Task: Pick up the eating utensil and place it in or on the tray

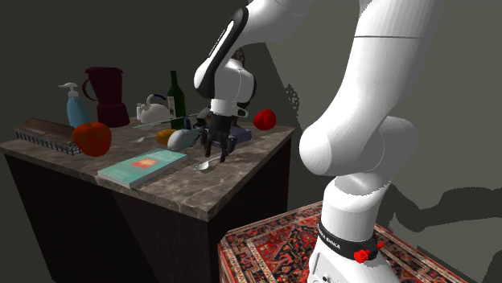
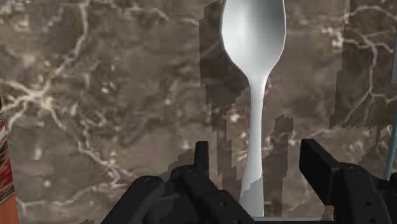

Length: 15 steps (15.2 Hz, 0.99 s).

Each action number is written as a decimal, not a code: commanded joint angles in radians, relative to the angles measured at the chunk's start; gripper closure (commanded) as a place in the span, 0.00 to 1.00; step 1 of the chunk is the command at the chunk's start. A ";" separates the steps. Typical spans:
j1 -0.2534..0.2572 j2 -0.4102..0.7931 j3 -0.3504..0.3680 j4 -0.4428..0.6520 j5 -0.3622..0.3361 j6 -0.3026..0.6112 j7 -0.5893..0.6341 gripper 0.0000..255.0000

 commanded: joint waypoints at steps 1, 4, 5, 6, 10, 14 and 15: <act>0.000 0.000 0.000 0.000 0.000 0.000 0.000 1.00; 0.000 0.002 0.000 0.001 -0.001 0.002 0.000 1.00; 0.000 0.003 0.000 0.000 -0.001 0.003 -0.001 1.00; 0.000 0.002 0.000 -0.001 0.000 0.003 -0.001 1.00; 0.000 -0.011 -0.002 0.004 0.000 -0.015 0.002 1.00; -0.001 -0.053 -0.009 0.025 -0.001 -0.077 0.009 1.00; -0.001 -0.063 -0.011 0.031 -0.001 -0.092 0.010 1.00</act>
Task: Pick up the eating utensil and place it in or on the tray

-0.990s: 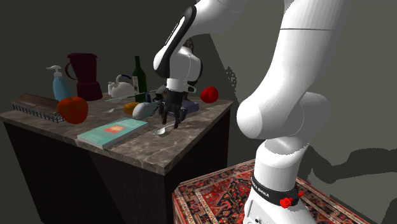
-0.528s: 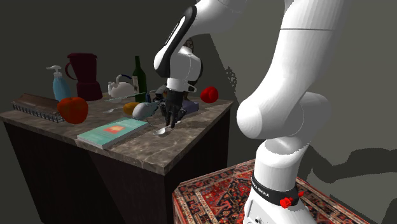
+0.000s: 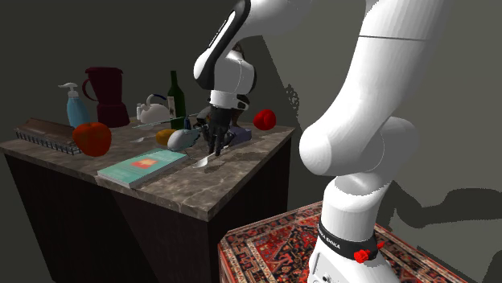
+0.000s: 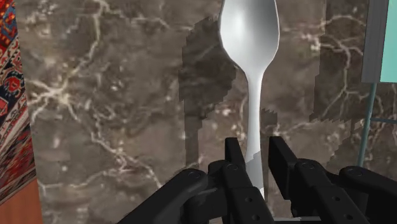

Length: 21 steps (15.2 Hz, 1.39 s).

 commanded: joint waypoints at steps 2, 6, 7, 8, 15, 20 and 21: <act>-0.001 -0.030 -0.006 0.020 -0.002 -0.049 0.007 1.00; -0.003 -0.064 -0.014 0.047 -0.006 -0.109 0.015 1.00; -0.003 -0.072 -0.016 0.054 -0.007 -0.124 0.017 1.00; -0.003 -0.079 -0.018 0.061 -0.008 -0.139 0.019 1.00; -0.007 -0.124 -0.032 0.120 -0.017 -0.240 0.034 1.00; -0.031 -0.069 -0.047 0.200 -0.049 -0.272 0.025 1.00; -0.041 -0.037 -0.053 0.232 -0.064 -0.274 0.019 1.00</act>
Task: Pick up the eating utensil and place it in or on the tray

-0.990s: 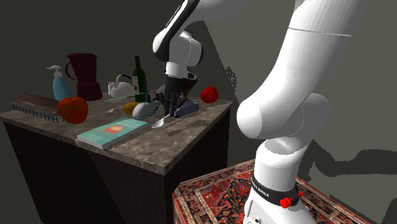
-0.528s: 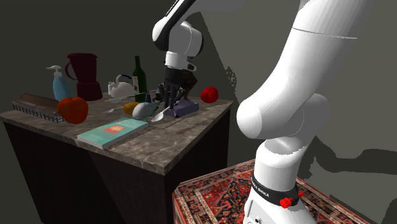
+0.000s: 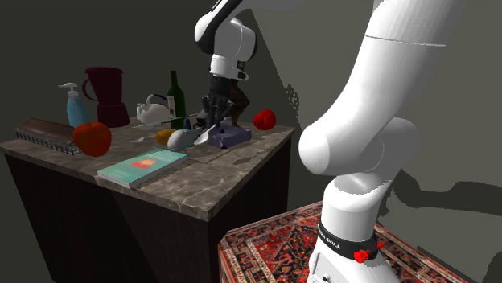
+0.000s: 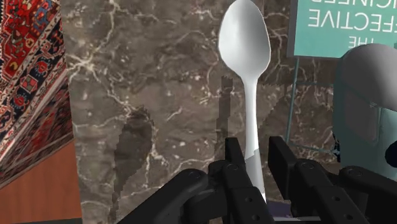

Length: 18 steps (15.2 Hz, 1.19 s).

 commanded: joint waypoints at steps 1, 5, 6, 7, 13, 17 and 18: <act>-0.018 0.064 -0.008 0.062 -0.027 -0.004 -0.008 1.00; -0.050 0.197 -0.028 0.205 -0.083 -0.026 -0.024 1.00; -0.056 0.230 -0.033 0.244 -0.096 -0.033 -0.027 1.00; -0.061 0.264 -0.038 0.284 -0.110 -0.042 -0.030 1.00; -0.080 0.477 -0.066 0.557 -0.184 -0.118 -0.042 1.00; -0.079 0.634 -0.085 0.784 -0.228 -0.195 -0.048 1.00; -0.077 0.672 -0.089 0.841 -0.238 -0.216 -0.050 1.00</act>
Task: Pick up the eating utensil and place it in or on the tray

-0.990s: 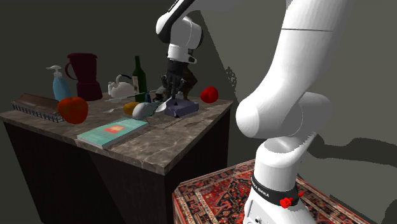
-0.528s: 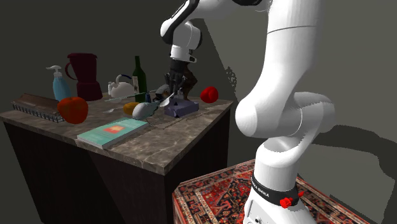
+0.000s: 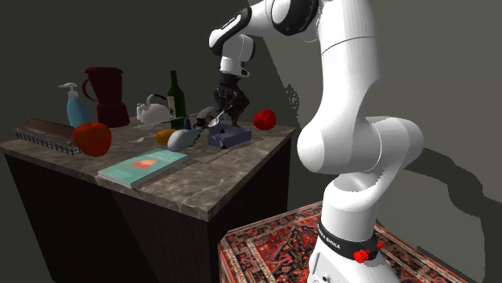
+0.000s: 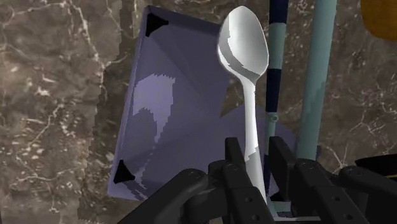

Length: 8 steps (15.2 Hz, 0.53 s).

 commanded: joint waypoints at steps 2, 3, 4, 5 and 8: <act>0.002 0.052 -0.006 0.045 -0.012 0.004 -0.005 1.00; 0.002 0.054 -0.007 0.034 -0.012 0.017 -0.007 1.00; 0.002 0.056 -0.007 0.024 -0.012 0.029 -0.009 1.00; 0.002 0.058 -0.007 0.014 -0.012 0.041 -0.011 1.00; 0.002 0.066 -0.008 -0.015 -0.013 0.077 -0.016 1.00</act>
